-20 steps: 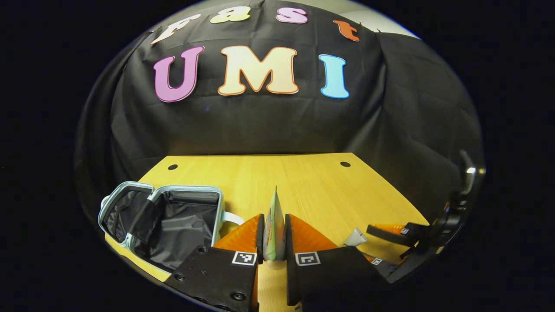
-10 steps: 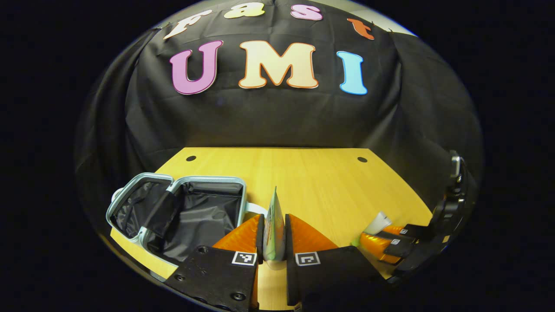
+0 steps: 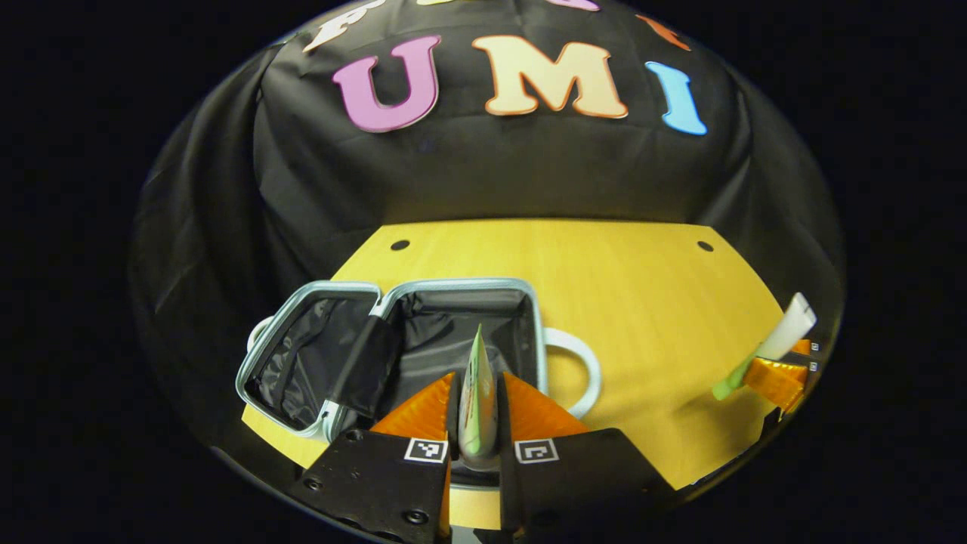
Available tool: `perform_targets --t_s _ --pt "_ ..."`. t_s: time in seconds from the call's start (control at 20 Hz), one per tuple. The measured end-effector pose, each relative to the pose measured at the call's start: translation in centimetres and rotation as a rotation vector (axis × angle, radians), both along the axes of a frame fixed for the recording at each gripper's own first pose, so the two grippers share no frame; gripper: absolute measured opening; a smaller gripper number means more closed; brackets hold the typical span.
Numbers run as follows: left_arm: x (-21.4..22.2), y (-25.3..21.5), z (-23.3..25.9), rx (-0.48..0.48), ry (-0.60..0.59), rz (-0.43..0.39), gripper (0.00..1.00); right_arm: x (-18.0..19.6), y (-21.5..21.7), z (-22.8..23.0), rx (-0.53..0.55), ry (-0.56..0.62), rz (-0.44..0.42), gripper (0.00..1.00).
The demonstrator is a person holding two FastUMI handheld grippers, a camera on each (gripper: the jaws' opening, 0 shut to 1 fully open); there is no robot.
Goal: First open the suitcase, pack the skin care products into it, and then close the suitcase.
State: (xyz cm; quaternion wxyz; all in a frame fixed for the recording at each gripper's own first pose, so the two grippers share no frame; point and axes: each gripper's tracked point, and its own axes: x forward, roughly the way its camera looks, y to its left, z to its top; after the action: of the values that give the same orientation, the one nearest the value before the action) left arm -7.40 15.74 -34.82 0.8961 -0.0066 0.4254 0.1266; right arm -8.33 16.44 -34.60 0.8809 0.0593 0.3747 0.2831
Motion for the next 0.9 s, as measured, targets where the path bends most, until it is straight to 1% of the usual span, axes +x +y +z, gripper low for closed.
perform_targets --t_s 0.05,0.2,0.35,0.45,0.5,0.55,0.6,0.75,0.9 --pt "-0.1 1.0 -0.9 -0.014 0.032 0.003 0.18 -0.3 1.7 0.4 0.02 0.025 0.009 0.21" --pt "-0.6 3.1 -3.9 -0.062 0.124 -0.004 0.18 -0.8 6.5 0.3 0.031 0.083 0.043 0.21" --pt "-0.9 4.1 -6.4 -0.109 0.182 -0.032 0.18 -1.7 11.2 -0.5 0.079 0.194 0.054 0.19" --pt "-0.5 4.4 -7.1 -0.131 0.185 -0.052 0.2 -1.8 13.7 -1.2 0.094 0.262 0.055 0.21" --pt "0.1 4.7 -7.0 -0.135 0.163 -0.068 0.21 -1.9 14.7 -1.7 0.091 0.285 0.061 0.23" --pt "0.6 5.0 -6.9 -0.143 0.142 -0.082 0.27 -1.9 15.7 -2.1 0.089 0.307 0.068 0.21" --pt "1.2 5.2 -6.5 -0.159 0.125 -0.092 0.27 -2.0 16.8 -2.6 0.087 0.33 0.075 0.21" --pt "2.5 6.8 -4.8 -0.18 0.059 -0.115 1.0 -1.8 20.0 -4.3 0.066 0.377 0.08 0.21" --pt "3.7 9.2 -2.6 -0.164 -0.014 -0.134 0.94 -1.8 21.6 -6.3 0.035 0.429 0.065 0.21"
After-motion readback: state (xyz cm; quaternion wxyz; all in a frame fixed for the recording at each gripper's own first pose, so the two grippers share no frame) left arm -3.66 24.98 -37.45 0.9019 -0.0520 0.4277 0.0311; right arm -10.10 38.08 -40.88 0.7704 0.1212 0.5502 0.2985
